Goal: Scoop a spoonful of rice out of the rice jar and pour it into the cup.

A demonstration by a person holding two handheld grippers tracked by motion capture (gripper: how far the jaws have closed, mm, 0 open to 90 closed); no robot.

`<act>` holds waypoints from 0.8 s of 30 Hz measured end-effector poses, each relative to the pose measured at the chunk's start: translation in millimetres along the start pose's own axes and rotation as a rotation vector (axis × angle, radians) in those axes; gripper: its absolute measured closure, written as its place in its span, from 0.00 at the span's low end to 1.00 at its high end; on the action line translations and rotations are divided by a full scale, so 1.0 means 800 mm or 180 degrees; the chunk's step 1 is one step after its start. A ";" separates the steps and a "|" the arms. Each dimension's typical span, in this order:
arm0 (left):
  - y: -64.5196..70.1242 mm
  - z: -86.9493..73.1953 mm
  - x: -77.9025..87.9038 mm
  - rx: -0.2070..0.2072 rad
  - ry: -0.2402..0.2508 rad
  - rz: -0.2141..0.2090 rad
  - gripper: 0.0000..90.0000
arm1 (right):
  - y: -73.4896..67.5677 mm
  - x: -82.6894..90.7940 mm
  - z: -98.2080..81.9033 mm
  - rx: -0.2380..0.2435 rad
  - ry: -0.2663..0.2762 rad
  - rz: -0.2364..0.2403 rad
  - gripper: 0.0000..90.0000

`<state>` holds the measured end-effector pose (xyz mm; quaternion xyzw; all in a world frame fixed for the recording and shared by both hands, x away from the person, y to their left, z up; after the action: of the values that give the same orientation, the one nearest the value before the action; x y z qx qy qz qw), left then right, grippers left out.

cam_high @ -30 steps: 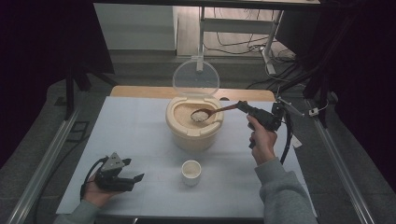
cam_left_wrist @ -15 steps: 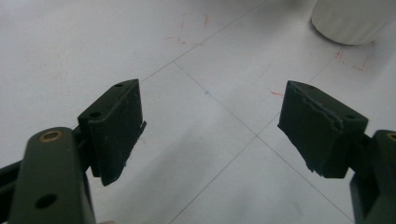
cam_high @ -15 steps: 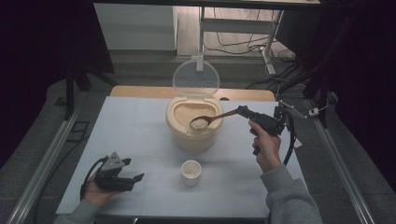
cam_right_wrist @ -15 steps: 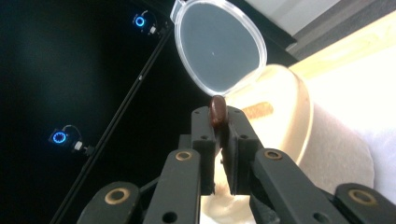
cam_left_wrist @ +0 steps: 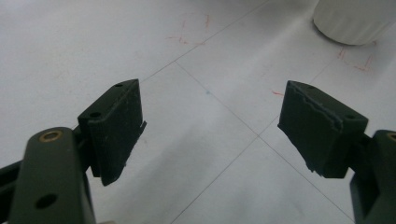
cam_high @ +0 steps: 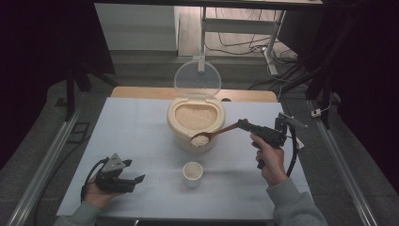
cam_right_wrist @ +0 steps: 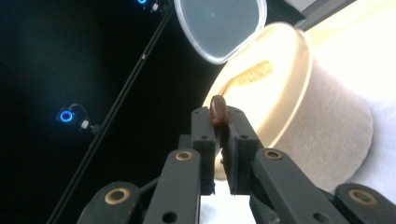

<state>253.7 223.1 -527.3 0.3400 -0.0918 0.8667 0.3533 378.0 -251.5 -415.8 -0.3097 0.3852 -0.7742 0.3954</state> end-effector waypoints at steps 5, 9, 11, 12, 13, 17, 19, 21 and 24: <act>0.000 0.000 0.000 -0.0001 -0.0002 0.0002 0.24 | 0.002 0.000 -0.009 0.0011 -0.0083 0.0005 0.93; 0.000 0.000 0.000 -0.0003 -0.0008 0.0002 0.24 | 0.005 0.000 -0.018 0.0023 -0.0162 -0.0008 0.93; 0.000 0.000 -0.001 -0.0008 -0.0015 0.0002 0.24 | 0.007 0.000 -0.021 0.0039 -0.0209 -0.0031 0.93; 0.000 0.000 -0.001 -0.0008 -0.0016 0.0002 0.24 | 0.008 -0.001 -0.023 0.0045 -0.0224 -0.0043 0.93; 0.000 0.000 -0.001 -0.0007 -0.0017 0.0001 0.24 | 0.010 -0.002 -0.027 0.0060 -0.0262 -0.0065 0.93; 0.000 0.000 -0.001 -0.0006 -0.0020 0.0000 0.24 | 0.013 -0.005 -0.032 0.0082 -0.0330 -0.0121 0.93; 0.000 0.000 -0.001 -0.0008 -0.0021 -0.0001 0.24 | 0.015 -0.007 -0.034 0.0086 -0.0363 -0.0150 0.93; 0.000 0.000 -0.001 -0.0006 -0.0022 -0.0002 0.24 | 0.016 -0.009 -0.036 0.0102 -0.0397 -0.0166 0.93; -0.001 -0.001 -0.001 -0.0011 -0.0029 -0.0002 0.24 | 0.016 -0.013 -0.038 0.0169 -0.0433 -0.0218 0.93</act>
<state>254.4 223.1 -528.4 0.3433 -0.0948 0.8649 0.3538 364.2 -237.0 -444.1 -0.3639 0.3259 -0.7744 0.4021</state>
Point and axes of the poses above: each handheld gripper's, and its own axes: x roughly backward along the jaws, z roughly out of its top, y roughly to its right, the point moved 1 cm from there along -x, roughly forward along the jaws, and after that the axes turned 3 degrees about -z, right-handed, at the moved point
